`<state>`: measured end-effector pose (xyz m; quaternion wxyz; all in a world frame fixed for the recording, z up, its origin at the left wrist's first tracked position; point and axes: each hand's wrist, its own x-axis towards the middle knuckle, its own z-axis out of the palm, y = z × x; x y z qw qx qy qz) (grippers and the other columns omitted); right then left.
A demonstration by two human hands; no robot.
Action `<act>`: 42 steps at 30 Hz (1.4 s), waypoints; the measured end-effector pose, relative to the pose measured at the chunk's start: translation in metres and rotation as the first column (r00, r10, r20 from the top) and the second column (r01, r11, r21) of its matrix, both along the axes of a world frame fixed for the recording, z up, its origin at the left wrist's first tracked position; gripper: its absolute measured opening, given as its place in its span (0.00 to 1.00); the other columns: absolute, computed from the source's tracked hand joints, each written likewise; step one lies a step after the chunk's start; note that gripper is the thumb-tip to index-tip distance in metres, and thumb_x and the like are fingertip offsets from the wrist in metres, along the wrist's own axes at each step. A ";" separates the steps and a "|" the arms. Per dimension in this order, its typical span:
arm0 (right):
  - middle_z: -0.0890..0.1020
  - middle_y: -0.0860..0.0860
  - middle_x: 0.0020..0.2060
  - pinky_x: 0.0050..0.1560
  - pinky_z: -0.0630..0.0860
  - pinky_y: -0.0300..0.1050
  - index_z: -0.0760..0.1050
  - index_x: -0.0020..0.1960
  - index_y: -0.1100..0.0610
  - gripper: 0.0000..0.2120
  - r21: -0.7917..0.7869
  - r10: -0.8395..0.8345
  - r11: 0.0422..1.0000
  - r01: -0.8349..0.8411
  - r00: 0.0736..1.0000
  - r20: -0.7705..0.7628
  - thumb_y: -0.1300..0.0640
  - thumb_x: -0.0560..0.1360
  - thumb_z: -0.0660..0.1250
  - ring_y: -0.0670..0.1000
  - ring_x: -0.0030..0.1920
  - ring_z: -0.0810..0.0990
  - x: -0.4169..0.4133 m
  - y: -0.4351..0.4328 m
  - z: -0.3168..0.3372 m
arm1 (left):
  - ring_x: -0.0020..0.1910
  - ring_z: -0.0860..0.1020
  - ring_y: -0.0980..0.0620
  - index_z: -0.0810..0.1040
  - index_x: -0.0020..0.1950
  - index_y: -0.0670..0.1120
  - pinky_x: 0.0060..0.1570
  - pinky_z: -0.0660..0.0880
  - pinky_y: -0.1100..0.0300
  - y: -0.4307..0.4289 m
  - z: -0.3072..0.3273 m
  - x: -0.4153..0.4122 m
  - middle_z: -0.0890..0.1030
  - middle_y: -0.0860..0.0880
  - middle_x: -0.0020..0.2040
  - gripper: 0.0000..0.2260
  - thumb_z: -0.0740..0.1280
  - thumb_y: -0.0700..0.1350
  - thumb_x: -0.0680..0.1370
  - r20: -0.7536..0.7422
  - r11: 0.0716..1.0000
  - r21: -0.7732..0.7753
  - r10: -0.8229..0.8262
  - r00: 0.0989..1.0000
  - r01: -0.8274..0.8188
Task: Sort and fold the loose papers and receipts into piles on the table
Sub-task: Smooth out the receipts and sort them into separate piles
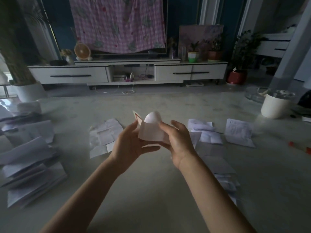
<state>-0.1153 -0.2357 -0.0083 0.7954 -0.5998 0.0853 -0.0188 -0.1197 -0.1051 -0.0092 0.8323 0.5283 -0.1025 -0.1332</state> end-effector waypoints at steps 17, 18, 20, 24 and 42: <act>0.75 0.50 0.61 0.54 0.66 0.31 0.60 0.69 0.48 0.31 -0.703 0.370 0.710 -0.042 0.871 0.322 0.56 0.72 0.71 0.47 0.63 0.70 -0.021 -0.004 0.026 | 0.38 0.80 0.61 0.79 0.49 0.48 0.39 0.73 0.66 0.042 0.002 0.018 0.84 0.56 0.40 0.17 0.59 0.59 0.74 -0.025 0.890 0.431 -0.152 0.988 0.148; 0.74 0.49 0.61 0.52 0.66 0.27 0.60 0.70 0.48 0.31 -0.721 0.379 0.692 -0.030 0.866 0.327 0.56 0.72 0.71 0.46 0.62 0.70 -0.023 -0.003 0.027 | 0.39 0.80 0.62 0.79 0.47 0.48 0.40 0.73 0.66 0.043 0.000 0.018 0.84 0.56 0.40 0.14 0.61 0.57 0.73 0.000 0.899 0.412 -0.162 0.987 0.147; 0.73 0.50 0.62 0.46 0.66 0.21 0.59 0.71 0.49 0.33 -0.758 0.392 0.653 -0.007 0.859 0.330 0.56 0.71 0.71 0.45 0.60 0.70 -0.025 -0.004 0.030 | 0.44 0.81 0.58 0.82 0.43 0.48 0.46 0.74 0.62 0.046 -0.001 0.018 0.84 0.54 0.42 0.11 0.70 0.55 0.71 0.054 0.920 0.367 -0.167 0.984 0.136; 0.72 0.51 0.64 0.46 0.68 0.22 0.57 0.72 0.47 0.36 -0.798 0.396 0.602 0.042 0.851 0.344 0.57 0.71 0.72 0.44 0.56 0.70 -0.026 -0.005 0.032 | 0.44 0.82 0.54 0.76 0.45 0.43 0.51 0.77 0.59 0.044 0.000 0.018 0.84 0.49 0.41 0.07 0.68 0.45 0.72 0.112 0.962 0.267 -0.096 0.989 0.063; 0.80 0.53 0.37 0.31 0.76 0.33 0.74 0.52 0.59 0.07 -0.038 0.192 0.981 -0.190 0.981 0.034 0.65 0.74 0.66 0.46 0.33 0.79 -0.017 -0.006 0.021 | 0.25 0.77 0.57 0.72 0.43 0.41 0.25 0.73 0.66 0.030 0.018 0.004 0.79 0.51 0.26 0.10 0.54 0.39 0.81 0.133 0.965 0.061 0.245 0.960 -0.254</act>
